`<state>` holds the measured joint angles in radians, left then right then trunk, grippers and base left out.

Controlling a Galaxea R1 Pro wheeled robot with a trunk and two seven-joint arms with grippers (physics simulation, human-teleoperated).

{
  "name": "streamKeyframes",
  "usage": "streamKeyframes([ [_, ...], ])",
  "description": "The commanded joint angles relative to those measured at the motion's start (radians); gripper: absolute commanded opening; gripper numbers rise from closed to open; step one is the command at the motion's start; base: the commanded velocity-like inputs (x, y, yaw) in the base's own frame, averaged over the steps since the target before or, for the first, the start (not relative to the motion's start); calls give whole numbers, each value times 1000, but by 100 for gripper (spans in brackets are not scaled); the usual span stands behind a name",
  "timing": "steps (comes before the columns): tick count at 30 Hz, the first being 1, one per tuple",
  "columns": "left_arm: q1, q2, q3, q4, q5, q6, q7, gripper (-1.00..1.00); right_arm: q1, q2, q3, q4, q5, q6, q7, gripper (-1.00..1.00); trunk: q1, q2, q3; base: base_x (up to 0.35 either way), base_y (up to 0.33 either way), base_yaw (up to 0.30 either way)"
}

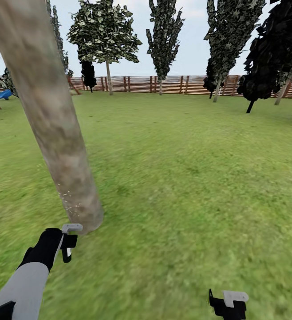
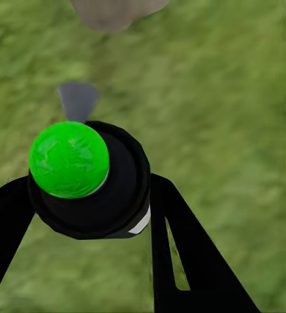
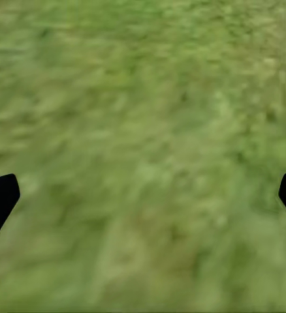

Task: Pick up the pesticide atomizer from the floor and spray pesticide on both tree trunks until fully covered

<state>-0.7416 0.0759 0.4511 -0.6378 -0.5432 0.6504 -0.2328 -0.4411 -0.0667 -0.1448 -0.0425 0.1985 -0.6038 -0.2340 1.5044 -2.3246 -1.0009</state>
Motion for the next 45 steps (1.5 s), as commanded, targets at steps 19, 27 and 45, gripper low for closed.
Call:
streamKeyframes([
  [19,-1,-3,6,-3,-11,5,-5,-100,-1,0,-7,2,12,-2,-4,100,0,0,-1,51,-276,196],
  [27,-1,-4,6,-3,-11,5,-5,-100,-1,0,-7,3,11,-2,-4,100,0,0,-1,139,-270,9],
  [45,-1,-1,11,-13,-11,5,-3,-100,-1,1,-7,3,12,-2,-4,100,0,0,-1,112,-270,196],
])
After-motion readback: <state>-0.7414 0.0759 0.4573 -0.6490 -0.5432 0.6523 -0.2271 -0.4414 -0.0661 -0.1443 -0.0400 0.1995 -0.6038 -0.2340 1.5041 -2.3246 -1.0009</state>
